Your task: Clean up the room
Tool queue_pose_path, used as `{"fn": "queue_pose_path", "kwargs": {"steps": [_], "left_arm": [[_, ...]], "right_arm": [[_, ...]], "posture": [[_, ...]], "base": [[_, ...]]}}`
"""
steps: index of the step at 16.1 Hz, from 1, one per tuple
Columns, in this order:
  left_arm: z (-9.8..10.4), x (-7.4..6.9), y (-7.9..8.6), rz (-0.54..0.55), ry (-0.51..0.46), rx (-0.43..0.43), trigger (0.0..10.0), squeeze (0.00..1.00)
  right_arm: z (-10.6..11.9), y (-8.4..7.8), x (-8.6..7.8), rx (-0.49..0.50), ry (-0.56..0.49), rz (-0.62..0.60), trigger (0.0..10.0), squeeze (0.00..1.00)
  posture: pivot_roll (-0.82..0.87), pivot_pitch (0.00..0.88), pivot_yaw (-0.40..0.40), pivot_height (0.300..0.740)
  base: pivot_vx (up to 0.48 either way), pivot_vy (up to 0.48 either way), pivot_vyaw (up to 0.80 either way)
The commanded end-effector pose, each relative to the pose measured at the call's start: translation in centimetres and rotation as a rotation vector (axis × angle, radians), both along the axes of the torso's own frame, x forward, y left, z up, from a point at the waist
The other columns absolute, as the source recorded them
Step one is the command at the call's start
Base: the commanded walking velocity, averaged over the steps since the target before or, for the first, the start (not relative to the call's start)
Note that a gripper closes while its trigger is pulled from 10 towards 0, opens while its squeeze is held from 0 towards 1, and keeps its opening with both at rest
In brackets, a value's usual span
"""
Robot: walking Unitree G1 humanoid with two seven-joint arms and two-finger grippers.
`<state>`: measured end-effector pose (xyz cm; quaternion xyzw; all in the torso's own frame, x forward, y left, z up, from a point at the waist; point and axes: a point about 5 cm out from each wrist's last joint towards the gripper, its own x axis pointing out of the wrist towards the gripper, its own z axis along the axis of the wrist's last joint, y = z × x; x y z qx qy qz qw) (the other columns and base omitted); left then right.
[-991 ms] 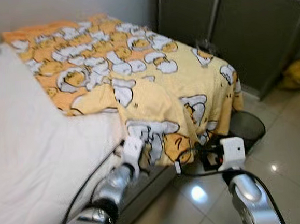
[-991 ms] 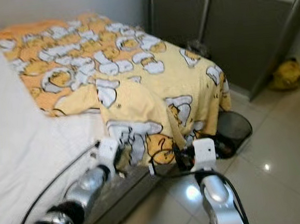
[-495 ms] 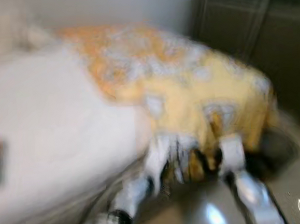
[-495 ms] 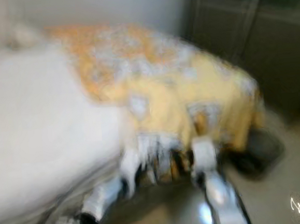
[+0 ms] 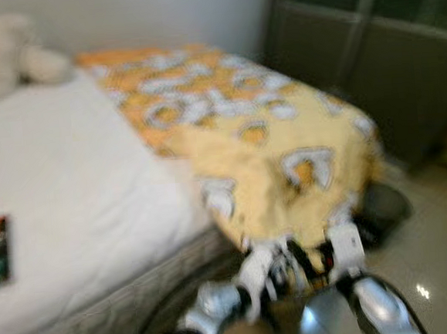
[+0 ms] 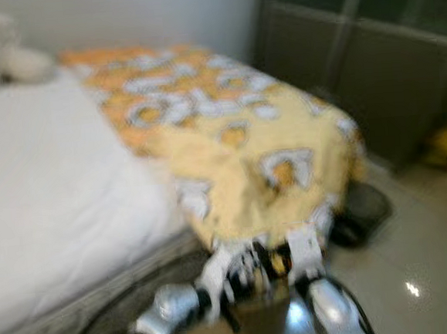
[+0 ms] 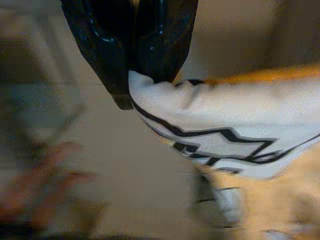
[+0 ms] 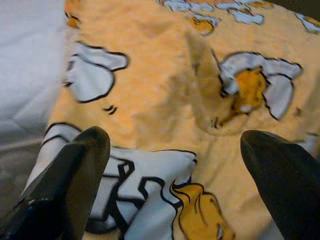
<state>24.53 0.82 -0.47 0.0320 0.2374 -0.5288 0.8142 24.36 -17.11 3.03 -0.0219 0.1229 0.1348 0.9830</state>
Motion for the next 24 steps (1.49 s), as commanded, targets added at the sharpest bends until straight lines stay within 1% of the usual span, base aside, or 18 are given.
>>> {"fn": "queue_pose_path", "kwargs": {"steps": [1, 3, 4, 7, 9, 10, 11, 12, 13, 15, 16, 18, 19, 20, 21, 22, 23, 24], "left_arm": [[0.5, -1.9, -3.2, -0.127, 0.027, -0.083, 10.0, 0.00], [0.2, -3.0, -4.0, -0.179, 0.025, -0.089, 10.0, 0.00], [0.3, -4.2, -5.0, -0.261, 0.008, -0.102, 10.0, 0.00], [0.9, -4.2, -5.9, -0.292, -0.015, -0.112, 10.0, 0.00], [0.9, -3.8, -5.6, -0.283, -0.038, -0.076, 10.0, 0.00], [0.6, -3.4, -5.1, -0.252, -0.045, -0.051, 10.0, 0.00], [0.7, -2.9, -4.5, -0.203, -0.009, -0.075, 10.0, 1.00], [0.7, -2.8, -4.5, -0.194, 0.001, -0.086, 10.0, 1.00], [1.2, -2.1, -4.5, -0.149, 0.024, -0.122, 10.0, 1.00], [2.3, 0.1, -3.6, -0.037, -0.009, -0.149, 10.0, 1.00], [2.9, 2.2, -0.8, 0.054, -0.107, -0.103, 10.0, 1.00], [3.2, 3.6, 1.6, 0.135, -0.181, -0.061, 10.0, 1.00], [3.9, 5.1, 4.4, 0.277, -0.258, -0.038, 10.0, 1.00], [5.1, 6.6, 7.4, 0.459, -0.330, -0.047, 10.0, 1.00], [5.9, 7.1, 9.0, 0.556, -0.385, -0.065, 10.0, 1.00], [6.7, 7.1, 9.7, 0.588, -0.434, -0.087, 10.0, 1.00], [7.2, 7.3, 10.5, 0.667, -0.455, -0.090, 10.0, 1.00], [7.2, 7.3, 10.5, 0.667, -0.455, -0.090, 10.0, 1.00]], "right_arm": [[0.4, -0.3, -0.2, -0.015, 0.002, 0.023, 10.0, 0.00], [0.4, -0.6, -0.4, -0.022, 0.009, 0.037, 10.0, 0.00], [0.5, -1.0, -0.4, -0.031, 0.016, 0.055, 10.0, 0.00], [0.8, -1.0, 0.3, -0.040, 0.015, 0.072, 10.0, 0.00], [1.0, -0.7, 0.9, -0.037, 0.004, 0.071, 10.0, 0.00], [1.2, -0.4, 1.2, -0.029, -0.005, 0.069, 10.0, 0.00], [1.2, -0.1, 1.3, -0.020, -0.009, 0.068, 10.0, 0.00], [1.2, 0.0, 1.4, -0.017, -0.009, 0.067, 10.0, 0.00], [1.2, 0.1, 1.3, -0.011, -0.010, 0.063, 10.0, 0.00], [1.2, 0.2, 1.7, -0.004, -0.024, 0.051, 10.0, 0.00], [1.7, 0.1, 2.6, 0.004, -0.055, 0.012, 10.0, 0.00], [2.1, -0.1, 3.2, 0.014, -0.081, -0.028, 10.0, 0.00], [2.5, -0.1, 3.8, 0.024, -0.107, -0.072, 10.0, 0.00], [2.8, -0.2, 4.3, 0.030, -0.124, -0.102, 10.0, 0.00], [2.8, -0.1, 4.4, 0.031, -0.131, -0.109, 10.0, 0.00], [2.8, 0.1, 4.6, 0.037, -0.134, -0.113, 10.0, 0.00], [2.7, 0.1, 4.7, 0.043, -0.137, -0.124, 10.0, 0.00], [2.7, 0.1, 4.7, 0.043, -0.137, -0.124, 10.0, 0.00]], "posture": [[-0.01, 0.020, -0.085, 0.740], [-0.01, 0.023, -0.097, 0.740], [-0.01, 0.029, -0.116, 0.740], [0.00, 0.028, -0.121, 0.740], [0.00, 0.023, -0.113, 0.740], [0.00, 0.017, -0.104, 0.740], [0.00, 0.012, -0.092, 0.740], [0.00, 0.011, -0.090, 0.740], [0.00, 0.004, -0.084, 0.740], [0.02, 0.000, -0.067, 0.740], [0.03, 0.000, -0.052, 0.740], [0.04, 0.000, -0.043, 0.740], [0.05, 0.000, -0.022, 0.740], [0.07, 0.000, -0.012, 0.740], [0.07, 0.000, -0.010, 0.740], [0.08, 0.000, -0.007, 0.740], [0.08, 0.000, -0.005, 0.740], [0.08, 0.000, -0.005, 0.740]], "base": [[0.000, 0.000, 0.00], [0.000, 0.000, 0.00], [0.000, 0.000, 0.00], [0.000, 0.000, 0.00], [0.000, 0.000, 0.00], [0.000, 0.000, 0.00], [0.000, 0.000, 0.00], [0.000, 0.000, 0.00], [0.000, 0.000, 0.00], [0.000, 0.000, 0.00], [0.000, 0.000, 0.00], [0.000, 0.000, 0.00], [0.000, 0.000, 0.00], [0.000, 0.000, 0.00], [0.000, 0.000, 0.00], [0.000, 0.000, 0.00], [0.000, 0.000, 0.00], [0.000, 0.000, 0.00]]}}
